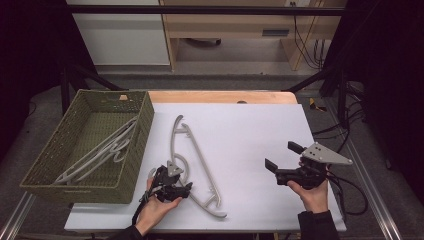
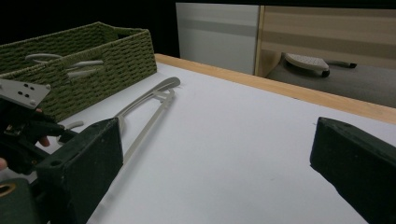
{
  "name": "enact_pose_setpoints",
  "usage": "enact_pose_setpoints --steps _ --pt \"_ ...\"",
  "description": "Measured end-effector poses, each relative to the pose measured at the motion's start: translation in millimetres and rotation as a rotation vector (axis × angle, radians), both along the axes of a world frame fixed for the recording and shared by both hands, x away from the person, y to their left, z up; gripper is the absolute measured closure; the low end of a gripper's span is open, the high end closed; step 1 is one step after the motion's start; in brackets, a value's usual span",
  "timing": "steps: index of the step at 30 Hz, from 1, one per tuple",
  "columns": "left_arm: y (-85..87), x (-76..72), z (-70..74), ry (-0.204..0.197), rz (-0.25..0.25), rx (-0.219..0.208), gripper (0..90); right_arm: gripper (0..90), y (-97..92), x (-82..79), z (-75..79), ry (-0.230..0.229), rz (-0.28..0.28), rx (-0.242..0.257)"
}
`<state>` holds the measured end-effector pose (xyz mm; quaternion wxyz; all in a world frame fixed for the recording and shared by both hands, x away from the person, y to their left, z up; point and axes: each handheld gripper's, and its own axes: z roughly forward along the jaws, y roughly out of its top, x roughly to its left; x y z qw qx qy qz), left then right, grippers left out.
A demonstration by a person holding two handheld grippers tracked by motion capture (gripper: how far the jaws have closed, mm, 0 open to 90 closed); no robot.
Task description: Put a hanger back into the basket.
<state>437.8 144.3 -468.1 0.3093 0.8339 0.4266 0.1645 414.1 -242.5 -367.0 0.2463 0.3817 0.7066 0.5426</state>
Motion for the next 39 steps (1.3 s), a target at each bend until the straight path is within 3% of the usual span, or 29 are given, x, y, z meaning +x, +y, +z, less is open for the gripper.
enact_pose_setpoints --steps 3,8,9,10,11,14,16,17,19,27,32,37,39 --pt "10.7 5.3 1.4 0.039 -0.008 -0.076 44.3 2.7 0.0 -0.4 0.0 -0.001 0.002 -0.002" --pt "10.8 2.1 -0.6 0.054 0.036 -0.111 44.1 2.8 -2.5 -0.9 1.2 -0.008 0.0 0.002" --pt "9.6 1.9 -1.8 0.083 0.037 -0.128 39.5 2.7 -2.7 -0.9 1.4 -0.007 -0.002 0.004" --pt "8.3 1.4 -2.6 0.103 0.039 -0.139 29.2 2.7 -2.7 -0.8 1.4 -0.008 -0.003 0.004" --pt "3.4 -1.2 -3.7 0.082 0.052 -0.139 24.2 2.7 -2.6 -0.7 1.4 -0.007 -0.004 0.004" --pt "-8.2 -6.0 -5.0 0.037 0.061 -0.113 15.9 2.7 -1.9 -0.2 0.8 -0.005 0.002 0.001" --pt "-12.2 -7.2 -7.0 0.014 0.059 -0.065 13.8 2.7 -1.7 -0.1 0.6 -0.005 0.002 0.0" --pt "-14.5 -7.6 -9.0 0.008 0.065 -0.02 13.3 2.7 -1.8 -0.2 0.8 -0.004 0.003 0.0" --pt "-15.9 -9.1 -10.7 -0.002 0.054 0.014 13.1 2.7 -2.0 -0.5 1.0 -0.006 -0.001 0.005" --pt "-2.9 -6.7 -5.8 0.031 0.021 0.032 18.5 2.7 -3.7 -2.1 2.3 -0.008 -0.001 0.007" --pt "18.6 -6.1 -0.9 0.049 0.004 0.039 34.8 2.7 -6.0 -3.2 3.7 -0.014 -0.005 0.013" --pt "32.7 -9.7 1.6 0.074 0.0 0.039 42.7 2.7 -6.3 -3.4 3.9 -0.014 -0.005 0.013" --pt "37.7 -9.5 3.8 0.087 -0.007 0.058 47.2 2.7 -6.1 -3.4 3.8 -0.013 -0.005 0.012"
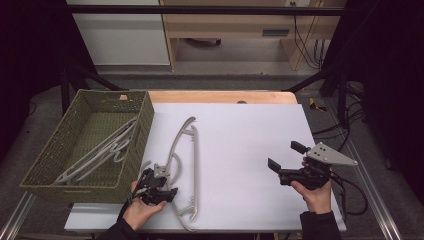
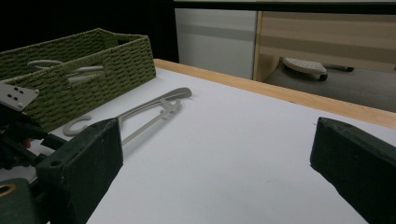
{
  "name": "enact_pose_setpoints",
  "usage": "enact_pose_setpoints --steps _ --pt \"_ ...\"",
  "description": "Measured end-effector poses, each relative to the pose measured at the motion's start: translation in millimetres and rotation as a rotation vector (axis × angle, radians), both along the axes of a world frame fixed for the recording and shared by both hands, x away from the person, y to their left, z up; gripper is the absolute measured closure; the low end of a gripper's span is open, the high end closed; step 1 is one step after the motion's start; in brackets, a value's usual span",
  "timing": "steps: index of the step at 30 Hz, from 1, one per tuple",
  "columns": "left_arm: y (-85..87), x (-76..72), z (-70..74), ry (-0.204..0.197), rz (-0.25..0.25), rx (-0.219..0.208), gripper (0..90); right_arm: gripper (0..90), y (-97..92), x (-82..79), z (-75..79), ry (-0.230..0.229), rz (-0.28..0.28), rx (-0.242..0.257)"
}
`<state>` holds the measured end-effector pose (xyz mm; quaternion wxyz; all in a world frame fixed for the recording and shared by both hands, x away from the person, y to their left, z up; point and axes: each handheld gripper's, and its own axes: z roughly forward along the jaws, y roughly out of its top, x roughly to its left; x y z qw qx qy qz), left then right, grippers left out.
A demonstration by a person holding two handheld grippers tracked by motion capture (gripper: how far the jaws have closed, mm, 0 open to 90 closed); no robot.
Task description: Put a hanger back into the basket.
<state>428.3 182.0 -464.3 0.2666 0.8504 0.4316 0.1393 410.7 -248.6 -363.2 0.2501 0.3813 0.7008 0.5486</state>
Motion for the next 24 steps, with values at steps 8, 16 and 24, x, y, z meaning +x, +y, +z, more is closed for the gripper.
enact_pose_setpoints --steps 8,16,24 --pt "13.0 1.8 2.5 0.035 0.011 -0.032 63.8 2.8 -0.2 0.1 0.0 0.0 0.0 0.001" --pt "17.1 7.6 4.5 0.065 0.009 -0.055 68.2 2.8 0.2 0.6 -0.5 -0.001 0.004 -0.002" --pt "16.9 16.3 9.7 0.021 -0.02 -0.048 78.5 2.8 1.0 1.0 -0.8 -0.002 0.004 -0.001"
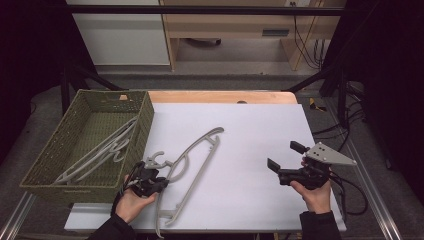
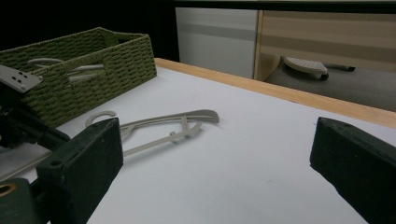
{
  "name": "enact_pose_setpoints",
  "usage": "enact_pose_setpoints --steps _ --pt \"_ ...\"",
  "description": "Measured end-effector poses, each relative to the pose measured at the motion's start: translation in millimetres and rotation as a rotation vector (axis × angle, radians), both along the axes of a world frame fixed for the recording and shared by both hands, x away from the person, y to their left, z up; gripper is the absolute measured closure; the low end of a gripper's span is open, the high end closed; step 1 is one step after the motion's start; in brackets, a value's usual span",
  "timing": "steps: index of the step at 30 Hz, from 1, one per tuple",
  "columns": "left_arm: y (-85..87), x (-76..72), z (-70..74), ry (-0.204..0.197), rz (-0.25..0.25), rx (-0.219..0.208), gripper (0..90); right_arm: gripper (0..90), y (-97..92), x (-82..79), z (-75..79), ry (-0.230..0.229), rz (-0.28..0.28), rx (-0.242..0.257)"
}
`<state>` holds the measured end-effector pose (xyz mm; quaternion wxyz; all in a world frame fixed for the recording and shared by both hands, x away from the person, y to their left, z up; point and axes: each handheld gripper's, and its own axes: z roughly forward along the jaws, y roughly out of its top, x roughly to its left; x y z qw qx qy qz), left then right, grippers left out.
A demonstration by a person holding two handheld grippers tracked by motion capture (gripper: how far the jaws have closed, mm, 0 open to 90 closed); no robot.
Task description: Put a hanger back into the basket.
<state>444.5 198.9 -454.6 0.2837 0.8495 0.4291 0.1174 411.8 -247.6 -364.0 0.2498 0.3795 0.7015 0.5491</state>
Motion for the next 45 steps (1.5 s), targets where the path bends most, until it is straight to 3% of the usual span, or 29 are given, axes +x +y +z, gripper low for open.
enact_pose_setpoints --steps 4,6,10,12,15,18,23,28,30,35,39,43,45 --pt "-1.3 -2.4 -0.2 -0.017 0.012 0.006 77.9 2.8 0.7 0.2 -0.5 0.006 0.001 -0.004" --pt "0.0 -2.5 -2.5 0.002 0.028 -0.033 74.3 2.8 0.6 0.3 -0.4 0.005 0.003 -0.001" --pt "0.0 -7.9 -6.1 0.05 0.037 -0.021 65.4 2.8 -0.6 -0.5 0.3 0.001 0.001 -0.001" --pt "-1.8 -11.6 -7.2 0.034 0.049 -0.017 63.1 2.9 -0.8 -0.8 0.5 0.001 0.002 0.001" --pt "-5.1 -12.8 -6.5 0.021 0.062 0.034 67.6 2.8 -0.8 -0.6 0.5 0.0 0.004 -0.001" --pt "-6.5 -11.8 -5.2 0.03 0.064 0.046 71.3 2.9 -0.6 -0.7 0.5 0.003 0.003 0.001" --pt "-6.1 -10.0 -5.3 0.03 0.063 0.038 73.0 2.9 -0.6 -0.6 0.5 0.001 0.003 0.002" --pt "-7.9 -3.4 -4.9 0.028 0.04 0.032 80.9 2.9 0.2 0.0 -0.2 0.004 0.002 0.001" --pt "-10.3 -1.6 -4.8 0.033 0.013 0.028 81.1 2.9 0.6 0.1 -0.5 0.007 0.003 -0.002" --pt "-9.3 -2.0 -5.1 0.018 0.002 0.022 80.1 2.9 0.3 0.1 -0.5 0.007 0.003 -0.003" --pt "-6.0 -5.9 -3.1 0.032 -0.004 0.066 71.6 2.8 0.1 0.1 -0.4 0.004 0.003 -0.001" --pt "-4.5 -7.2 -2.7 0.051 -0.002 0.075 71.7 2.9 0.1 -0.2 -0.2 0.006 0.003 0.001" --pt "-6.5 -8.4 -1.3 0.067 -0.011 0.107 71.4 2.8 -0.2 -0.2 -0.1 0.004 0.001 -0.002"
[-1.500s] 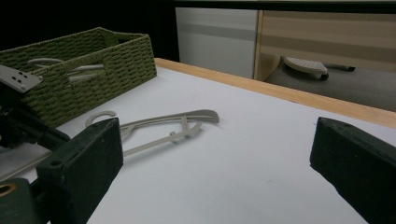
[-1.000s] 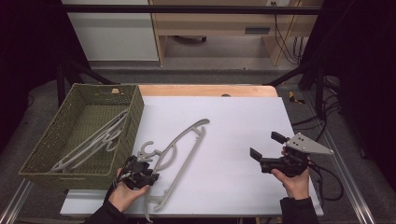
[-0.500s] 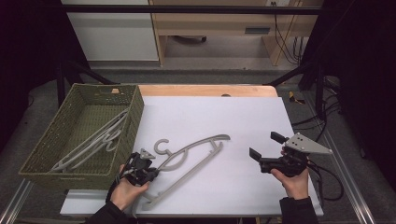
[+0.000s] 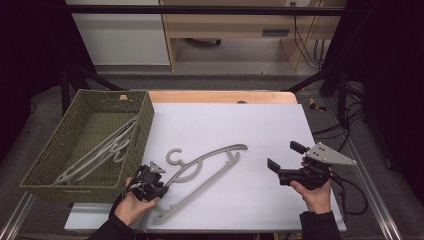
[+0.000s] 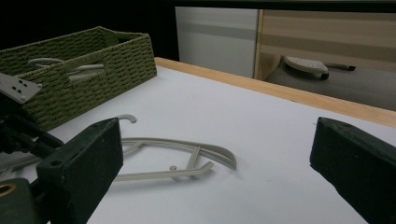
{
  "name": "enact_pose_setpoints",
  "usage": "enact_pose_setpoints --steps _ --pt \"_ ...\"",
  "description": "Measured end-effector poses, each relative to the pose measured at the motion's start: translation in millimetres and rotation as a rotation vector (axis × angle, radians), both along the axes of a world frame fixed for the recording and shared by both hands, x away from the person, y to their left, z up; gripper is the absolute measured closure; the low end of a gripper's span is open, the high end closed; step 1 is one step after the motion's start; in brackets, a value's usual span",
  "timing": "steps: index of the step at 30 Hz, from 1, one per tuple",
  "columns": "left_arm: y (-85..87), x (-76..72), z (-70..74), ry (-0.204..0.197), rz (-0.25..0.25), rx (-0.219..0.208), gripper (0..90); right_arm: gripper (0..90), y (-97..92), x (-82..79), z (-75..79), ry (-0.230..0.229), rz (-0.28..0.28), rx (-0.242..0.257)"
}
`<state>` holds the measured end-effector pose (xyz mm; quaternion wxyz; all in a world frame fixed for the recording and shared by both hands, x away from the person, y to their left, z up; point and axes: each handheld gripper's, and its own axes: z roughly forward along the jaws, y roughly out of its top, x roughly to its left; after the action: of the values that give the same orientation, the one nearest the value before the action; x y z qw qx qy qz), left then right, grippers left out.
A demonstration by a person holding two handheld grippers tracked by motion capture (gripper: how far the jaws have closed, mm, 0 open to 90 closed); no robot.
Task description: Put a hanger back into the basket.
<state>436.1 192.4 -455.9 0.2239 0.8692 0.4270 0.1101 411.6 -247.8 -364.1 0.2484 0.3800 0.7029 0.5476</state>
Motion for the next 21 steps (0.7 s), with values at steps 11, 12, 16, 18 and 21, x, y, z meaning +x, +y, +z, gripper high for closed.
enact_pose_setpoints --steps 11,12,16,18,21 --pt "-3.4 -1.7 1.5 0.013 0.024 0.018 81.7 2.8 0.0 0.0 0.2 0.003 0.003 0.003" --pt "-2.6 -2.4 1.7 0.013 0.015 0.015 82.3 2.8 0.0 0.0 0.2 0.003 0.004 0.004" --pt "-0.6 -6.5 3.6 -0.024 0.002 -0.022 82.4 2.8 -0.8 -0.1 0.4 0.003 0.008 0.005" --pt "-1.5 -9.3 7.8 -0.044 -0.009 -0.035 82.4 2.8 -1.0 -0.1 0.4 0.002 0.007 0.006" --pt "-0.5 -13.4 16.1 -0.076 -0.021 -0.076 82.5 2.8 -1.0 -0.3 0.6 0.002 0.006 0.008"
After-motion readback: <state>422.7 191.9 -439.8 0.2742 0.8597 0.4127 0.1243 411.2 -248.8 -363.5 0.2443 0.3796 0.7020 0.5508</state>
